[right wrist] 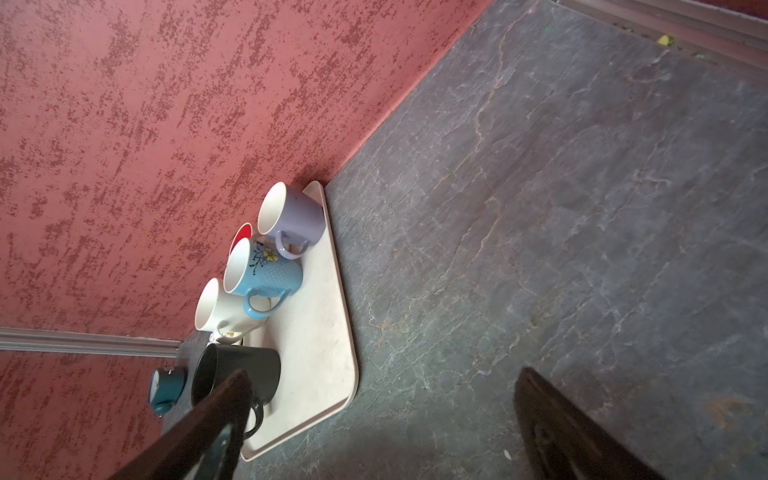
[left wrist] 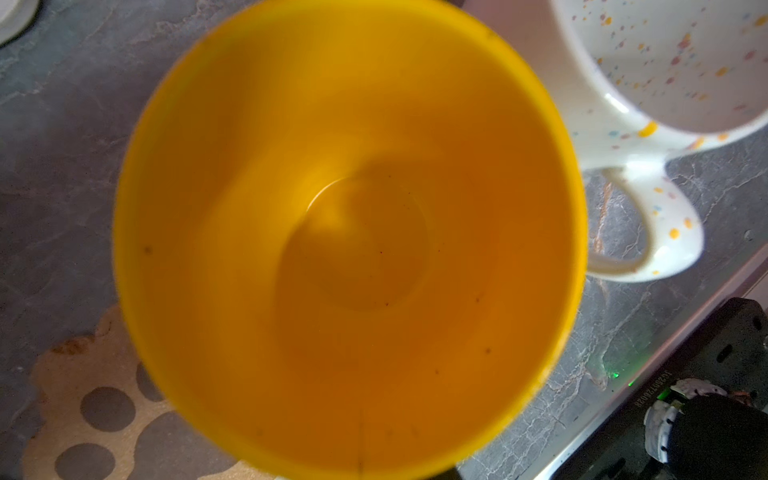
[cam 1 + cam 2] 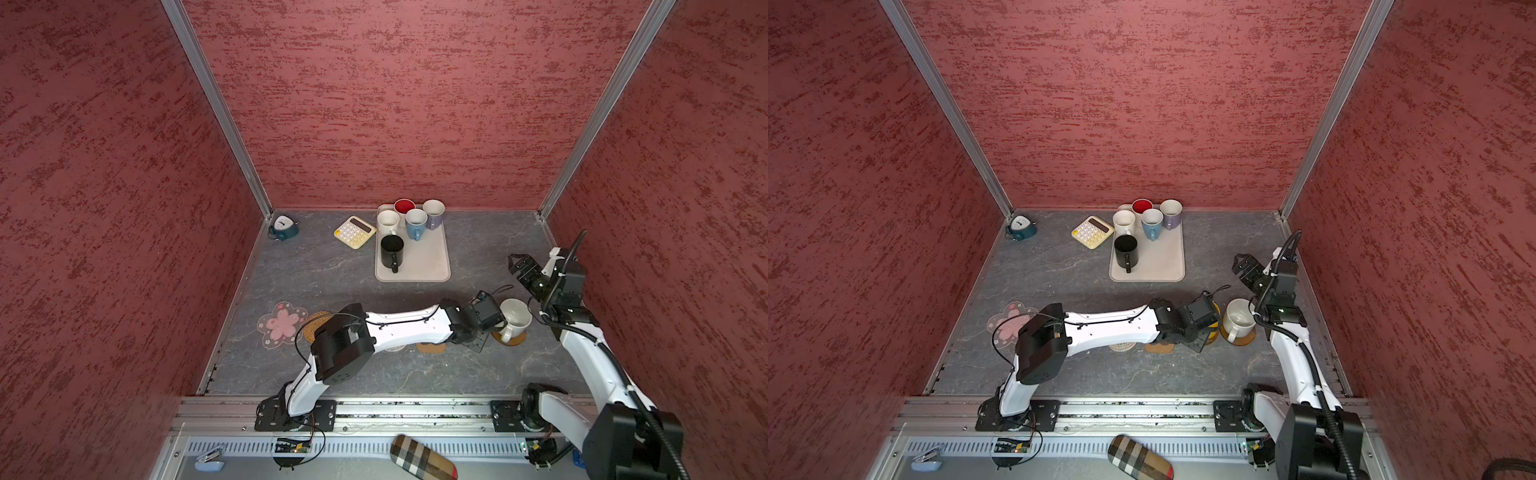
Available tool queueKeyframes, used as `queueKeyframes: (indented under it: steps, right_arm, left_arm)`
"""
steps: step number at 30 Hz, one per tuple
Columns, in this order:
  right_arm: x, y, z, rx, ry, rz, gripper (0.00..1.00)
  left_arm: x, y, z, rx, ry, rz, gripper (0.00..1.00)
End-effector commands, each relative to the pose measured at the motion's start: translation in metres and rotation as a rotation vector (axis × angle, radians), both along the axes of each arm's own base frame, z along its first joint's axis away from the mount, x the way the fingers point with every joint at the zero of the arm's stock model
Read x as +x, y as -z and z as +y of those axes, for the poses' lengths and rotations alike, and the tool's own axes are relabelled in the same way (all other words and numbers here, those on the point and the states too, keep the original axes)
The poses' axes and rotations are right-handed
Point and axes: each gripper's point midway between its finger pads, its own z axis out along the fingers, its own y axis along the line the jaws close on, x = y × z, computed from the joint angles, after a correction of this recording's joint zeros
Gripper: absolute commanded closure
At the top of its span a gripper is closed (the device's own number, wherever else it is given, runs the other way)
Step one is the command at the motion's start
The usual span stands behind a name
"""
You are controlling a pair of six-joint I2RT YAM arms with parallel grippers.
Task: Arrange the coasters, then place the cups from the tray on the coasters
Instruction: 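Lower the yellow mug onto the glossy brown coaster beside the speckled mug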
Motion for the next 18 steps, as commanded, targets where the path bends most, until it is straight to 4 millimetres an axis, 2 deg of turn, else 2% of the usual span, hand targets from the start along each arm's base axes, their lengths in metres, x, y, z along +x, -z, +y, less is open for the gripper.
queueKeyframes:
  steps: [1,11,18]
  right_arm:
    - [0.0001,-0.0045,-0.0011,0.002,0.001,-0.030,0.01]
    - [-0.0003,-0.0056,-0.0003,0.003,-0.005,-0.034,0.01]
    - [-0.0003,-0.0054,0.0003,0.004,-0.008,-0.036,0.01]
  left_arm:
    - [0.0059,-0.0008,-0.0119,-0.037,-0.010,-0.030,0.89]
    - [0.0062,0.0034,-0.0078,-0.016,-0.019,-0.033,0.80]
    - [0.0070,0.0011,-0.0043,-0.007,-0.024,-0.046,0.70]
